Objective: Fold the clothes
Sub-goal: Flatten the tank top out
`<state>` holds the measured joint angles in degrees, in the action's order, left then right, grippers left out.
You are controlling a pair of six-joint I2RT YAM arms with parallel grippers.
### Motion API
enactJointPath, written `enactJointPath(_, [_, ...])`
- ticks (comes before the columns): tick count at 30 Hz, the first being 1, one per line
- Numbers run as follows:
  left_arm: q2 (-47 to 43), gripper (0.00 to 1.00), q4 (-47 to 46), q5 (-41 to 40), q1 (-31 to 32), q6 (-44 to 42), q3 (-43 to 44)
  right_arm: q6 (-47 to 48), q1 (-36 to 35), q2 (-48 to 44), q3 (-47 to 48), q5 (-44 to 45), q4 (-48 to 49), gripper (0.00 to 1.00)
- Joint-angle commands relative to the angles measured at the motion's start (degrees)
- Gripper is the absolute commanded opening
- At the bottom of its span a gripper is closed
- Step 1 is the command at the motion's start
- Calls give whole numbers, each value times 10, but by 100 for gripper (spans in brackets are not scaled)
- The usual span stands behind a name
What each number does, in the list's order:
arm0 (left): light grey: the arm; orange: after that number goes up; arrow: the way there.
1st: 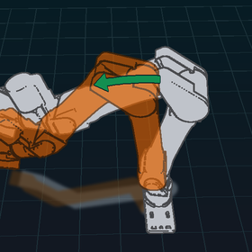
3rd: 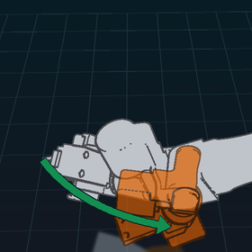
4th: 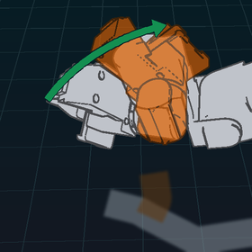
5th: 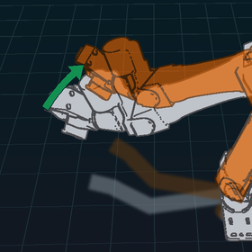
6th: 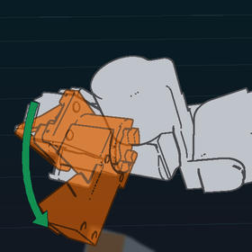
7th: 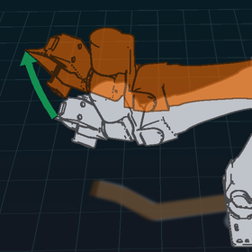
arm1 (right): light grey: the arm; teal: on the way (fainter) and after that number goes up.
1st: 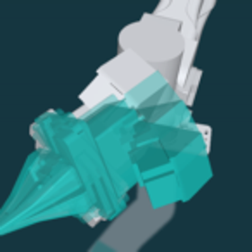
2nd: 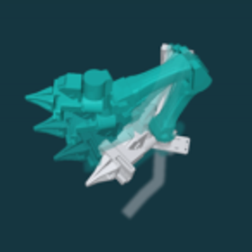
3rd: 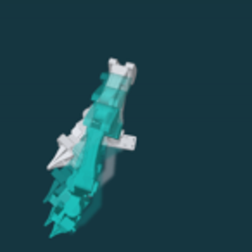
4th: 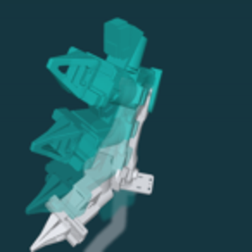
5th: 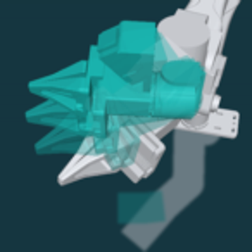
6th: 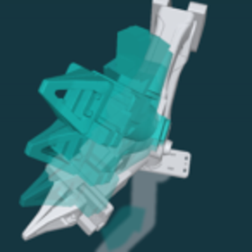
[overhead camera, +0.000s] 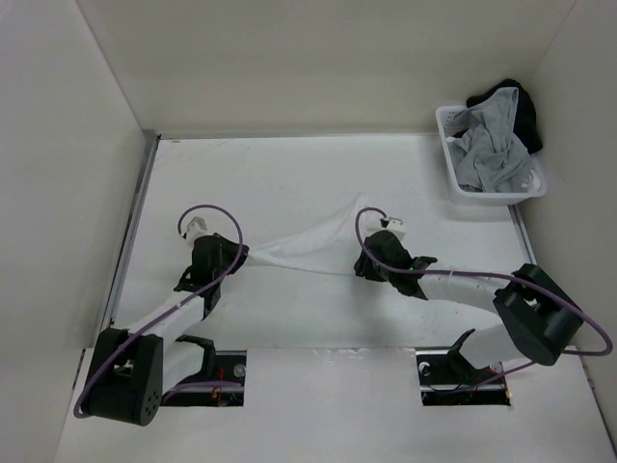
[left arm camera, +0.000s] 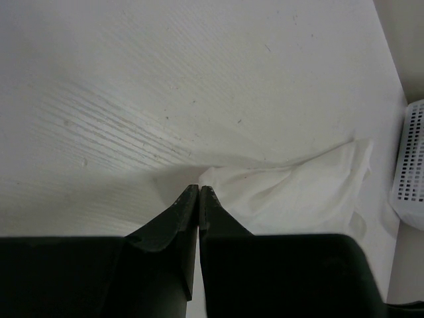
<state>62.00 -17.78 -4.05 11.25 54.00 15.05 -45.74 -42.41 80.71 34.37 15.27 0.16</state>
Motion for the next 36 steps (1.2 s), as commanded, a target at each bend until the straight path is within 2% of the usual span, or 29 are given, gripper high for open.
enactJointPath(1, [-22, 1, -15, 8, 4, -9, -3, -36, -14, 16, 6, 27, 25, 43])
enactJointPath(5, [-31, 1, -11, 8, 4, -9, -5, -51, -18, 28, 9, 31, 19, 35])
enactJointPath(10, [-30, 1, -11, 8, 5, -8, -3, -69, -18, 15, -1, 36, 6, 35])
enactJointPath(13, [-27, 1, -12, 8, 5, -8, 0, -70, -18, 21, 0, 33, 6, 30])
enactJointPath(15, [-27, 1, -12, 8, 6, -8, 2, -68, -18, 26, 3, 28, 6, 23])
enactJointPath(19, [-32, 1, -11, 8, 7, -7, 6, -66, -17, 32, 7, -2, 16, 19])
enactJointPath(22, [-39, 1, -3, 8, 7, -3, 14, -67, -15, 17, 3, -3, 22, 6])
enactJointPath(27, [-107, 0, 48, 3, 21, 10, 68, -36, -17, -130, 10, 36, -12, 1])
enactJointPath(31, [-210, 0, 159, -21, 43, 8, 152, -5, -43, -295, 71, 95, -140, 1])
enactJointPath(36, [-301, 0, 278, -82, 79, -39, 273, 33, -116, -410, 178, 183, -272, 1])
